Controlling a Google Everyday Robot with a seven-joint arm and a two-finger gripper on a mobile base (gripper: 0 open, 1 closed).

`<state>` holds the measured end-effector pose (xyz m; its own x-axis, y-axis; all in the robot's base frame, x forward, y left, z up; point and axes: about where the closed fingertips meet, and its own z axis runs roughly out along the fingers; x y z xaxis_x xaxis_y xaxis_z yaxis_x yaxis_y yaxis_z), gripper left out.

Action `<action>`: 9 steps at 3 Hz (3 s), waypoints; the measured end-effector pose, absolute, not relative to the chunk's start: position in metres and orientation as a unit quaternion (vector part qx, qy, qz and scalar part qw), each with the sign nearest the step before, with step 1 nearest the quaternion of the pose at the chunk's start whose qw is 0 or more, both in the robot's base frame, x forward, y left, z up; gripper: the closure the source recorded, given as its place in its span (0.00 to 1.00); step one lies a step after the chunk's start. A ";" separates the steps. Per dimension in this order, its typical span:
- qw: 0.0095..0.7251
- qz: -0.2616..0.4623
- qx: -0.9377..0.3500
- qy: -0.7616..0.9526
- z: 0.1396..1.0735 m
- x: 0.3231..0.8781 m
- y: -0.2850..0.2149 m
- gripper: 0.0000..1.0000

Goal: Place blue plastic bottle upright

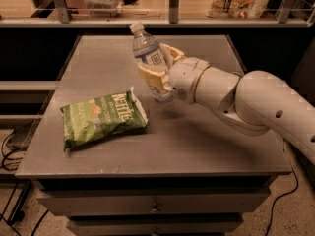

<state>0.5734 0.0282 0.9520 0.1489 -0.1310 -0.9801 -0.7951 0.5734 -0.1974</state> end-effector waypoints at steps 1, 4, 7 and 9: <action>0.654 0.251 -0.375 0.607 0.944 0.568 0.025 1.00; 0.676 0.238 -0.359 0.598 0.941 0.567 0.018 1.00; 0.680 0.237 -0.341 0.604 0.923 0.567 0.017 1.00; 0.679 0.232 -0.334 0.611 0.922 0.559 0.012 1.00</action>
Offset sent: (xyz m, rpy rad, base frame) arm -0.0101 -0.0151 -0.0227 0.0357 0.0101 -0.0740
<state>0.5588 0.0115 0.9215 0.1451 -0.0935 -0.9850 -0.7230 0.6696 -0.1701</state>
